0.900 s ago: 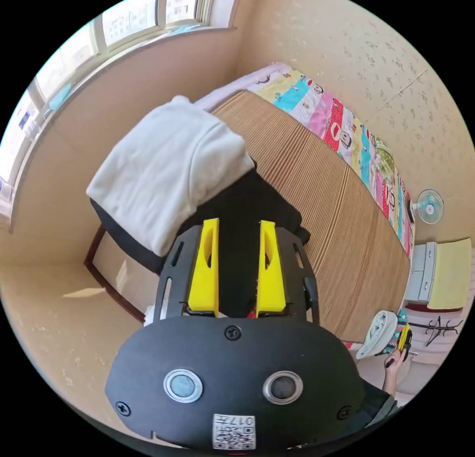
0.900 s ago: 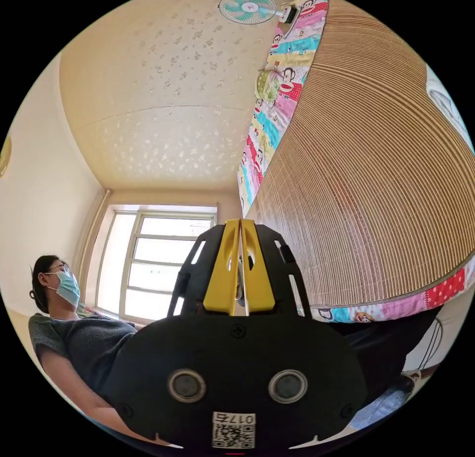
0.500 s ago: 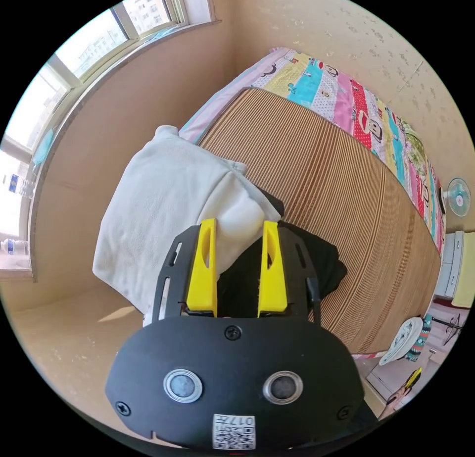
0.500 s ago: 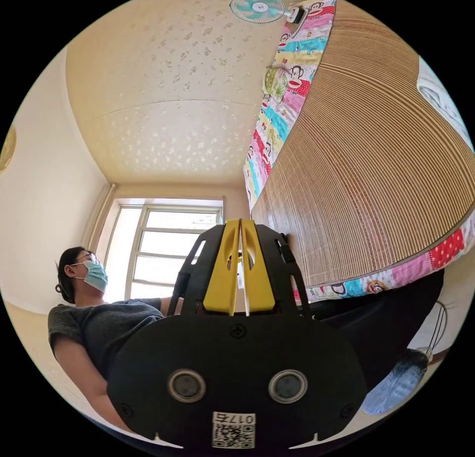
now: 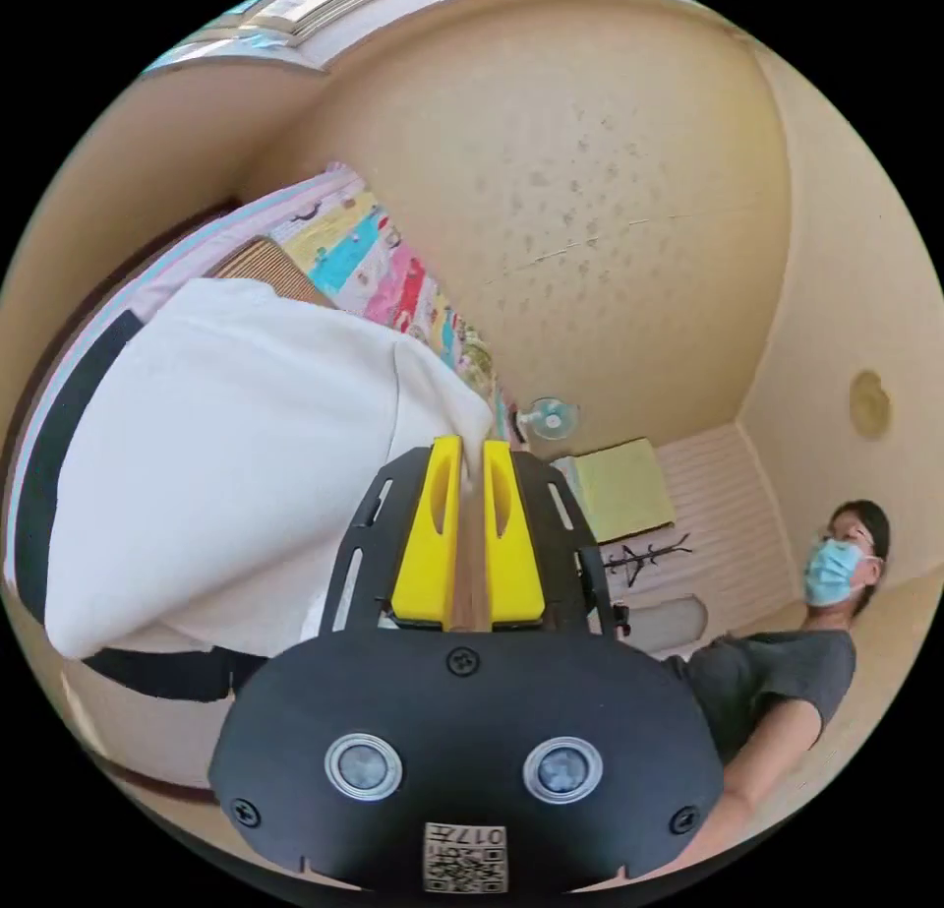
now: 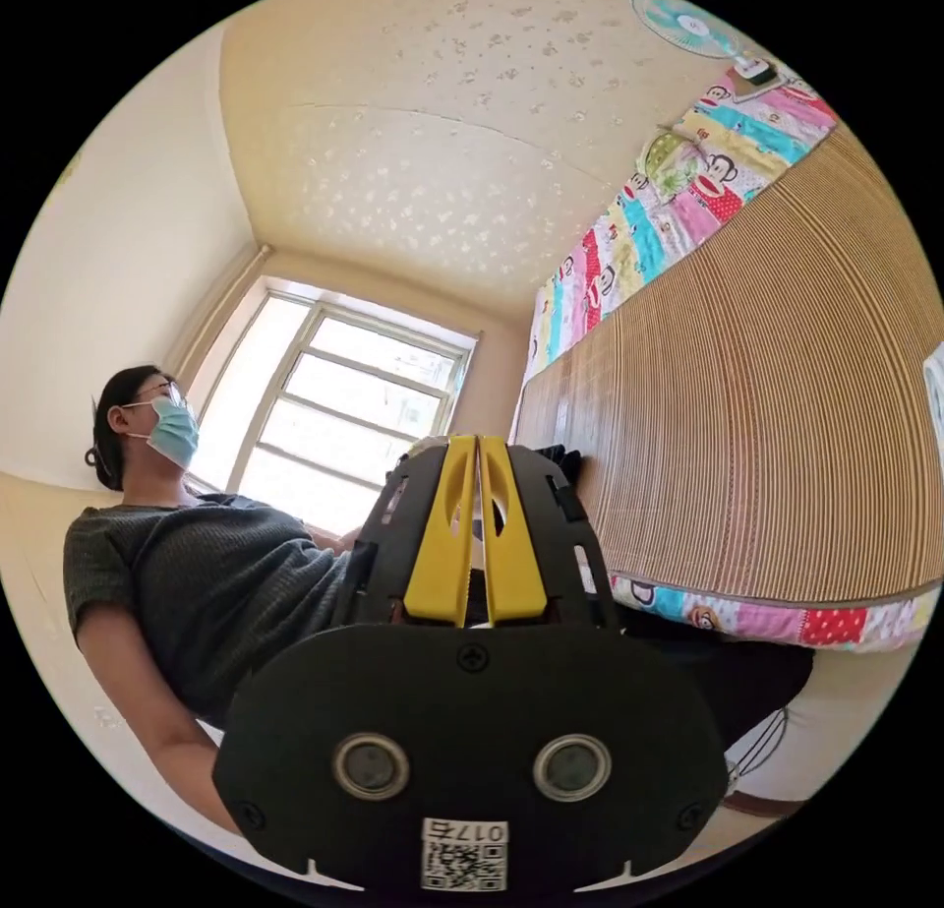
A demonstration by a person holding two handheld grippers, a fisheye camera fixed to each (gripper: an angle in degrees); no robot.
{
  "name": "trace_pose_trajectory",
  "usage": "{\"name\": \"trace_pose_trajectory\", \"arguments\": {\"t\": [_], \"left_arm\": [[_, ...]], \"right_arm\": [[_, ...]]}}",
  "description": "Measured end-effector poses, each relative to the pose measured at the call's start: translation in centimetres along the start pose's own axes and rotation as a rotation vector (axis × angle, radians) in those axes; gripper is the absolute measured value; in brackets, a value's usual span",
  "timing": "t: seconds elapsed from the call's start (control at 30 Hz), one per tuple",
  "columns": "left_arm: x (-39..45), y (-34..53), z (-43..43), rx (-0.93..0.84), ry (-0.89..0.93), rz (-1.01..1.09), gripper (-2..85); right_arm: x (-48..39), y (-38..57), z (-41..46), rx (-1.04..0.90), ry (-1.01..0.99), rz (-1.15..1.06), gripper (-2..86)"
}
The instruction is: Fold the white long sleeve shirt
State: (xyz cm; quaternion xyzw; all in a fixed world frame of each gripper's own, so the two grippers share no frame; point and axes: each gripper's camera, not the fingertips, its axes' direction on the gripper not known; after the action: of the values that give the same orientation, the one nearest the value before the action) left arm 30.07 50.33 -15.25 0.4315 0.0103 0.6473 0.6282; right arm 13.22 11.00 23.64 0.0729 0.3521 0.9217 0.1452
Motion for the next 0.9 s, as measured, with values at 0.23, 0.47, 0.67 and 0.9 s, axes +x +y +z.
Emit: {"name": "trace_pose_trajectory", "arguments": {"t": [0.23,0.47,0.67,0.9], "left_arm": [[19.7,6.8,-4.8,0.019,0.689,0.695,4.2],[35.5,15.5,5.6,-0.219,1.21,1.159,4.2],[39.9,24.8,18.0,-0.328,1.793,1.103,4.3],[42.9,34.2,30.7,-0.408,2.246,0.813,4.3]], "right_arm": [[1.0,0.0,0.9,-0.002,-0.194,-0.222,0.6],[0.6,1.5,4.1,-0.1,-0.205,-0.42,1.8],[2.0,5.0,9.5,-0.219,-0.094,-0.536,11.6],[10.4,6.4,19.2,-0.401,-0.122,-0.489,21.1]]}}
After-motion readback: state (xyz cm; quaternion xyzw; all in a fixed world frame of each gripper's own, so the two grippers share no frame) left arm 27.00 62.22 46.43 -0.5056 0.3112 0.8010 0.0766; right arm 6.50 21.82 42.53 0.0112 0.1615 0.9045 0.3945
